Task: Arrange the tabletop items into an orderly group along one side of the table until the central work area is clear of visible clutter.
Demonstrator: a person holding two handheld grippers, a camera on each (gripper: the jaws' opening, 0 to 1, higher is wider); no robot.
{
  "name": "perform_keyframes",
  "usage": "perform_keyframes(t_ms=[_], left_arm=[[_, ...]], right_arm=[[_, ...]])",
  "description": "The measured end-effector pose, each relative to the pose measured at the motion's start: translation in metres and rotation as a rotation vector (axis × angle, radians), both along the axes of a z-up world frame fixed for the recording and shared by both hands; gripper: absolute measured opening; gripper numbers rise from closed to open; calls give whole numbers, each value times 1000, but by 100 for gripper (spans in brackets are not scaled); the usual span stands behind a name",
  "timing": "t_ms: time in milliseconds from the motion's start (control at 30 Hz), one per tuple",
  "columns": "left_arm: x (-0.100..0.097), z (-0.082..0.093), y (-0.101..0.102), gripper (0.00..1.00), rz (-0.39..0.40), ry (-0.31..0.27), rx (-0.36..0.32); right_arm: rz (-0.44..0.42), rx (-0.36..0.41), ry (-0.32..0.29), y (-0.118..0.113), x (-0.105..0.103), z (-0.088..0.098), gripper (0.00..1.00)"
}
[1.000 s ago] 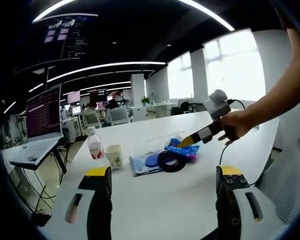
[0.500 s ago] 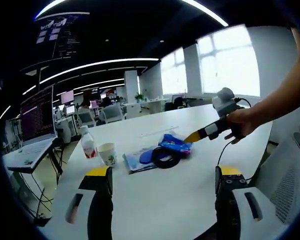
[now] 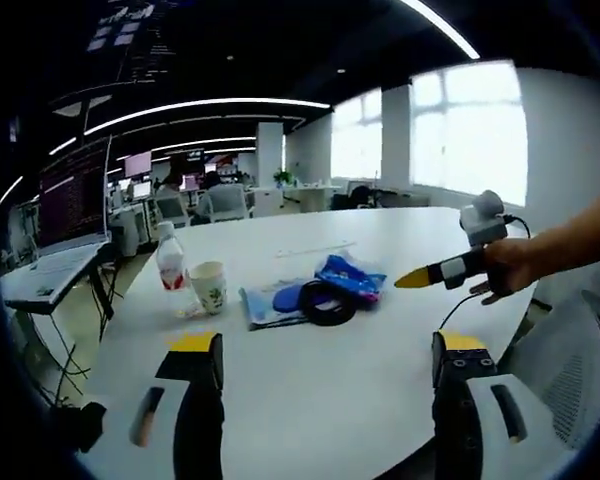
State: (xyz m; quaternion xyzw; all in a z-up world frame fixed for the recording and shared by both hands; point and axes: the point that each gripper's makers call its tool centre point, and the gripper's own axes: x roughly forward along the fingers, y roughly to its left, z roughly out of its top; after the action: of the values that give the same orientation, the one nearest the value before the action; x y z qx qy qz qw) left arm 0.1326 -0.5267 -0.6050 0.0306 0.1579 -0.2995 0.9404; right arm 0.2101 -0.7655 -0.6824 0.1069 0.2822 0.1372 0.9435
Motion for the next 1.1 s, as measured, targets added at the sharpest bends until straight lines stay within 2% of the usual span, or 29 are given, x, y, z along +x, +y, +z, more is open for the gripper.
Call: perform_keyframes(t_ms=[167,233,300,600,900,1100], left_arm=[[3,-9,-5,89,-13,40,10],[8,-11,-5,89,4,65,-25],[12,-15,-6,89,6,80,-32],[18,-26,-19,89,-34,120,-27],[36,-22,-28,89,-50,120,-32],[55,-19,-37,88,-64,115,-41]], right_arm=[[-19,8,1,-6,-13,-3,100],[-37,20,0,-10,-16,-5,100],[-53,28,6,-14,-19,-7,100],[-101,59,-3,-22,-25,-3,100],[-120,53,-4,-31,-28,-2,100],[-132,61,8,-32,-31,-7,100]])
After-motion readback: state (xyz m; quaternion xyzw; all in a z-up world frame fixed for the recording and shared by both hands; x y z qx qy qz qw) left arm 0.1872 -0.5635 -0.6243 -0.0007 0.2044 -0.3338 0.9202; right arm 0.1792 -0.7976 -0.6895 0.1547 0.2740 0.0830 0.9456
